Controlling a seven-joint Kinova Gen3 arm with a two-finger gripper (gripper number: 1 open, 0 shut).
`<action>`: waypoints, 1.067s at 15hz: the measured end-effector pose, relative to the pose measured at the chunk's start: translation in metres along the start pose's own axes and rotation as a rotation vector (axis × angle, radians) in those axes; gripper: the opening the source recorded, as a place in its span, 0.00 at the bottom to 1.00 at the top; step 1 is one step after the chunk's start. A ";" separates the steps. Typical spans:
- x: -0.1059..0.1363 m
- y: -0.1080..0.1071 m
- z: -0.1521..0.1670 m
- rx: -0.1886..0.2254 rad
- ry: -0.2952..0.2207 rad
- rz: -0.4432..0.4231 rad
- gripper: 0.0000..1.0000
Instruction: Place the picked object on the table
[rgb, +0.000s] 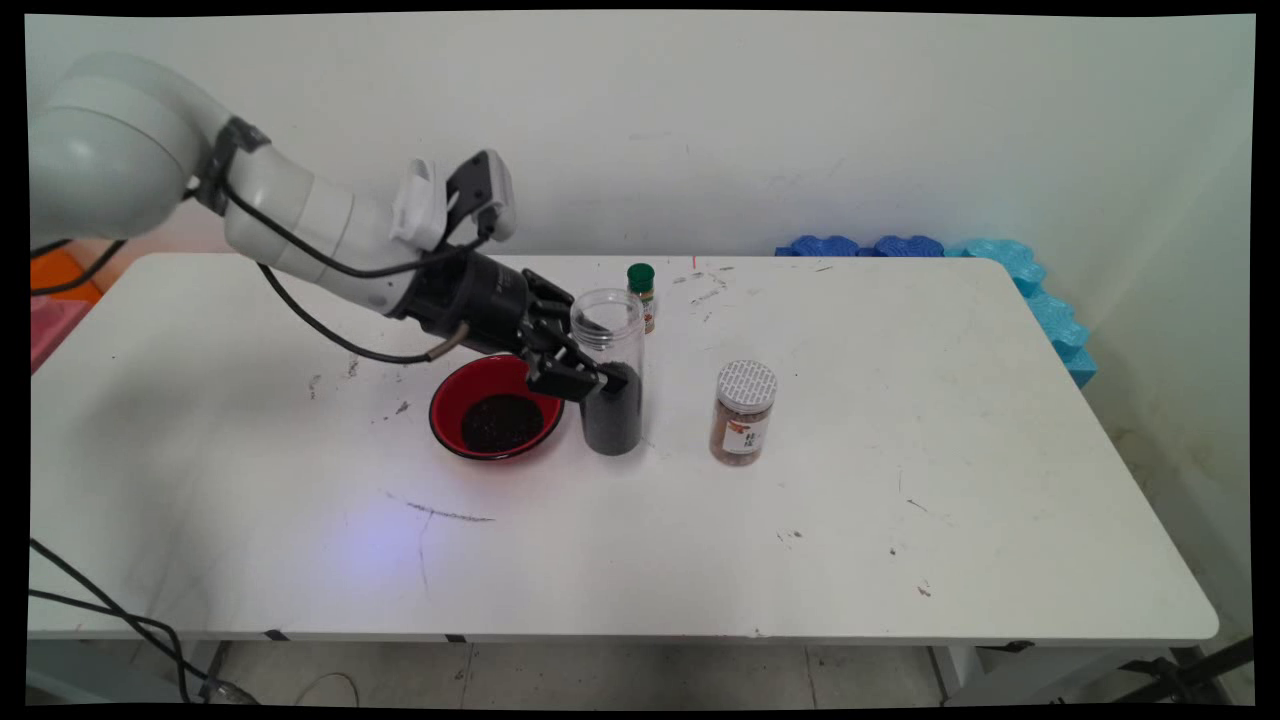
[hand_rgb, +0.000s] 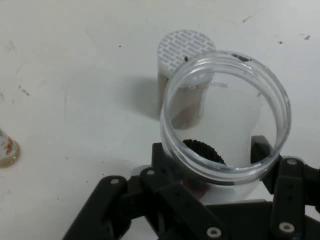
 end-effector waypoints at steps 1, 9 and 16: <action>-0.002 0.000 0.003 -0.001 -0.002 0.000 0.00; -0.018 -0.001 0.036 -0.008 -0.010 -0.005 0.00; -0.025 -0.002 0.052 -0.010 -0.012 -0.012 0.00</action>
